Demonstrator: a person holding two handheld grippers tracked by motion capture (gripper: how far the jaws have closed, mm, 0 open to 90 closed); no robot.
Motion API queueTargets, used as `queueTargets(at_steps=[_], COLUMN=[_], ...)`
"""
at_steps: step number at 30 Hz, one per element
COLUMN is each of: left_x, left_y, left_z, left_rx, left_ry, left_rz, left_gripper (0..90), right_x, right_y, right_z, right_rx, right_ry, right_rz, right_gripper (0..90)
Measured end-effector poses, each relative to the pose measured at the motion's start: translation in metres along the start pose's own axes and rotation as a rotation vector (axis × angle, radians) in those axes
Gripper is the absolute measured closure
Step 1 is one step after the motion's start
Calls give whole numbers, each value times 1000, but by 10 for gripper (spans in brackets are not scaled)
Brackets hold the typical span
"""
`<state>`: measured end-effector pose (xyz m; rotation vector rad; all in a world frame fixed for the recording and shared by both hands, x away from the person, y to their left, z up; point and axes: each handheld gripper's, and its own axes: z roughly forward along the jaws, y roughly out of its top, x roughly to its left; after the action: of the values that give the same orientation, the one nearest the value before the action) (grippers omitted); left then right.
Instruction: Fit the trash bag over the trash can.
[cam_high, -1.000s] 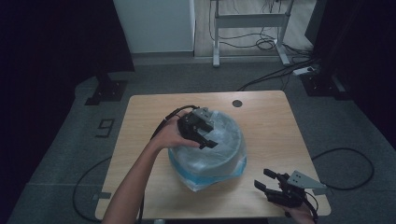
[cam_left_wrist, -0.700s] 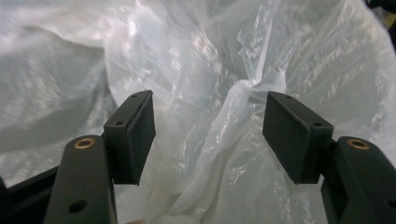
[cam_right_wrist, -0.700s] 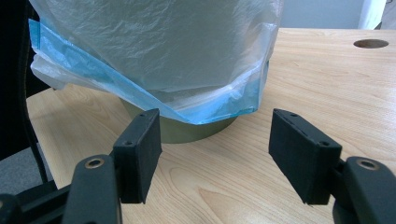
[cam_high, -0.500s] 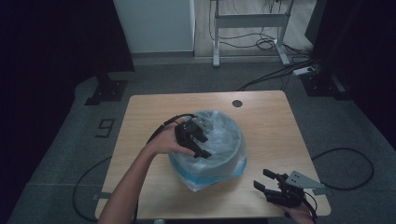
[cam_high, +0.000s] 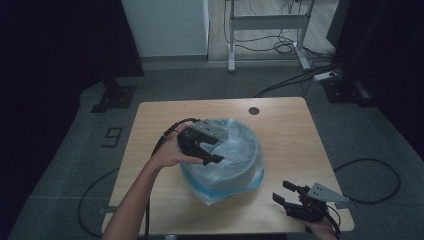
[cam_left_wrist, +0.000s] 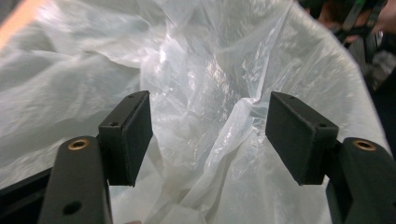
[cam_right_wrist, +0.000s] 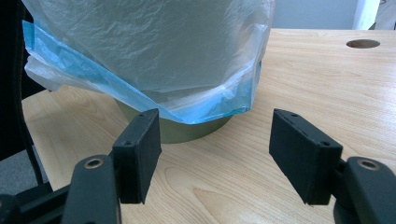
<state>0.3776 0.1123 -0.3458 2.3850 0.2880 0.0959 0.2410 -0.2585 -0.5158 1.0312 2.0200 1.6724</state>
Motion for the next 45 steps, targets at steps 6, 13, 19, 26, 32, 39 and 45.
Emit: queueTargets(at_steps=[6,13,19,26,32,39,45], left_x=[-7,-17,-30,-49,-67,-85,-92], left_y=[-16,-41,-62,-93,-124,-166,-203], left_z=[-19,-40,-58,-74,-79,-77,-66], left_rx=[-90,-191,-255,-307,-310,-314,-320], left_ry=[57,111,155,214,252,297,303], left_rz=[-35,-75,-94,-130,-154,-208,-276], left_gripper=[311,305,300,299,295,295,294], right_x=[1,0,-1,-4,-6,-8,-7], right_y=[0,-1,-2,-4,-5,-7,-8], right_z=[1,2,2,0,-1,1,3], right_rx=[5,16,23,30,33,46,59], right_ry=[-8,-28,-46,-68,-83,-98,-106], right_rz=[-8,-20,-26,-27,-26,-36,-42], right_gripper=[332,331,331,329,329,324,323])
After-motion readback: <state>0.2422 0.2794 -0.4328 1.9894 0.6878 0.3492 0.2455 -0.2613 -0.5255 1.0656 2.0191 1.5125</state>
